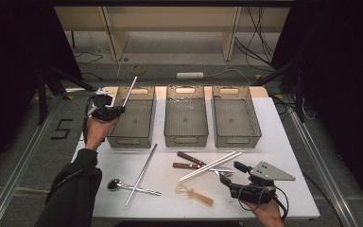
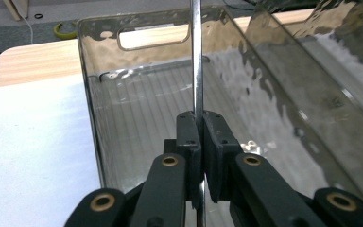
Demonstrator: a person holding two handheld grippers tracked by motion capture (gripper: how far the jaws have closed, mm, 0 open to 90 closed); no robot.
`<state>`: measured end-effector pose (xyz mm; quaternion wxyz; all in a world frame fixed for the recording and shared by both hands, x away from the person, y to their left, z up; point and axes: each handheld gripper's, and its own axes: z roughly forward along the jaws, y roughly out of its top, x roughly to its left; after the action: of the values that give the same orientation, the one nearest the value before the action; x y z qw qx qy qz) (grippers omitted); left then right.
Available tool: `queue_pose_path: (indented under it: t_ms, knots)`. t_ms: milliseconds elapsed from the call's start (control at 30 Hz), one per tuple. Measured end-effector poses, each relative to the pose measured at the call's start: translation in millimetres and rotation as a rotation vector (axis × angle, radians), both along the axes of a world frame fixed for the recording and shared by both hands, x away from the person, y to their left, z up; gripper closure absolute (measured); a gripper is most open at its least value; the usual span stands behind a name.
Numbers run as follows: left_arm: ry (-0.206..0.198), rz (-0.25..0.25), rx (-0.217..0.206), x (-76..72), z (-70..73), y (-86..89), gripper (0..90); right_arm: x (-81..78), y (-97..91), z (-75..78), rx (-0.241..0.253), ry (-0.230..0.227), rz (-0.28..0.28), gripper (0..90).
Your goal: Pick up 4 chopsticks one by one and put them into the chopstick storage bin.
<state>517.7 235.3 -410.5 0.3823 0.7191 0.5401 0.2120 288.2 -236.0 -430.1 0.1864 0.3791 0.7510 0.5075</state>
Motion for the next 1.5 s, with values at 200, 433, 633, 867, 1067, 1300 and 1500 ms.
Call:
queue_pose_path:
  t_ms: [200,433,633,867,1067,1300,1500]
  knots:
    - [0.022,0.006,0.018,1.9,-10.0,0.4,85.0,0.0,-0.1,0.0,0.001,0.003,0.001,30.7]
    - [0.048,0.011,0.021,3.7,-15.7,-2.0,83.8,0.1,0.4,-0.2,0.000,0.004,0.004,30.7]
    - [0.087,0.000,-0.009,-4.3,-8.0,-2.8,65.0,-0.1,-0.5,-0.1,0.002,0.004,0.001,30.7]
    - [0.117,-0.047,-0.001,-37.4,6.5,-14.8,43.8,-0.2,-0.3,0.1,-0.001,0.002,-0.001,30.7]
    - [0.112,-0.068,0.012,-66.6,13.1,-26.2,36.3,-0.9,0.1,1.1,-0.003,-0.003,-0.001,30.7]
    - [0.124,-0.090,0.007,-87.2,11.0,-33.6,30.1,-1.6,0.3,1.7,-0.005,-0.007,-0.001,30.7]
    - [0.138,-0.115,0.017,-101.0,7.0,-40.9,28.0,-1.7,0.4,2.1,-0.008,-0.009,-0.001,30.6]
